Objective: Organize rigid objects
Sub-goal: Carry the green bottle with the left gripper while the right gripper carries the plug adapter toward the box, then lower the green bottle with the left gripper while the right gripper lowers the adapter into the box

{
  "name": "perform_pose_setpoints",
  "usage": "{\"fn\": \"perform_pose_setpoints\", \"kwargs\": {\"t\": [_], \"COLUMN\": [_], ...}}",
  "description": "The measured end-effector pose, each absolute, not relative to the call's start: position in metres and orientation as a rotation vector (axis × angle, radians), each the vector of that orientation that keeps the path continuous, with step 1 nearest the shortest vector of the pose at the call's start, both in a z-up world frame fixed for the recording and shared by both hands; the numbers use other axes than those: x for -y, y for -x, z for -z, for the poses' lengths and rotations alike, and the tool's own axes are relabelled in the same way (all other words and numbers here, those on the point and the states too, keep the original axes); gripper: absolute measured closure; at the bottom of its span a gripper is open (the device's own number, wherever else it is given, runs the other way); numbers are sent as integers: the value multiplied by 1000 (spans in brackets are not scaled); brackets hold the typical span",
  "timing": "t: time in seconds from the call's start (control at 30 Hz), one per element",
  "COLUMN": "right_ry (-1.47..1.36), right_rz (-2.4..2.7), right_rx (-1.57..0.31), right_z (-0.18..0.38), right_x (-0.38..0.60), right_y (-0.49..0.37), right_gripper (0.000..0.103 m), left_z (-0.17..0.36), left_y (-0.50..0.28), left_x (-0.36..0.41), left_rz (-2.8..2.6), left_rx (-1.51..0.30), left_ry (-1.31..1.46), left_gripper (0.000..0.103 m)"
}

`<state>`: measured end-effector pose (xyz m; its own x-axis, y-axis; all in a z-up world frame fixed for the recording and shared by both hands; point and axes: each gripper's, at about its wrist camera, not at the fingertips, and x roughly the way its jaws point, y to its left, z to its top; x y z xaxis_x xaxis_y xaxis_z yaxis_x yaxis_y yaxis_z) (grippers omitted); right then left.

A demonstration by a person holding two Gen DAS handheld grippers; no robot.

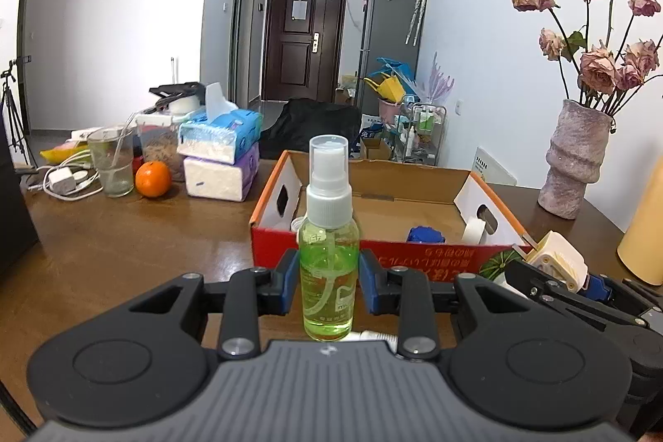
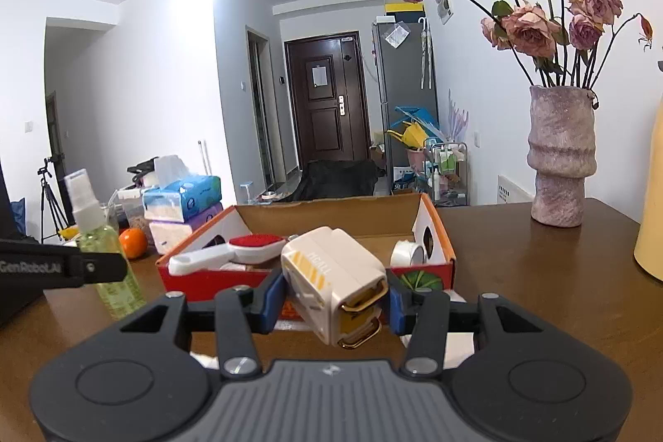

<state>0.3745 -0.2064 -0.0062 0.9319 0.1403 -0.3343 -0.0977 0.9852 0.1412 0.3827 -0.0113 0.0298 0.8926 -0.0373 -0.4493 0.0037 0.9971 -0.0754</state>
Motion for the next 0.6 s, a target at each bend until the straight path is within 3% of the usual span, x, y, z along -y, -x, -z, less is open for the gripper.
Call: {"fn": "perform_pose_setpoints", "kwargs": {"t": [0.6], "right_ry": [-137], "right_rz": [-110], "right_rx": [-343], "right_z": [3], "right_x": [213], "right_y": [-422], "right_gripper": [56], "left_z": [-34], "left_y": [-437], "left_x": [28], "left_rz": [34], "left_rx": [-466], "left_ry": [103], "left_gripper": [71]}}
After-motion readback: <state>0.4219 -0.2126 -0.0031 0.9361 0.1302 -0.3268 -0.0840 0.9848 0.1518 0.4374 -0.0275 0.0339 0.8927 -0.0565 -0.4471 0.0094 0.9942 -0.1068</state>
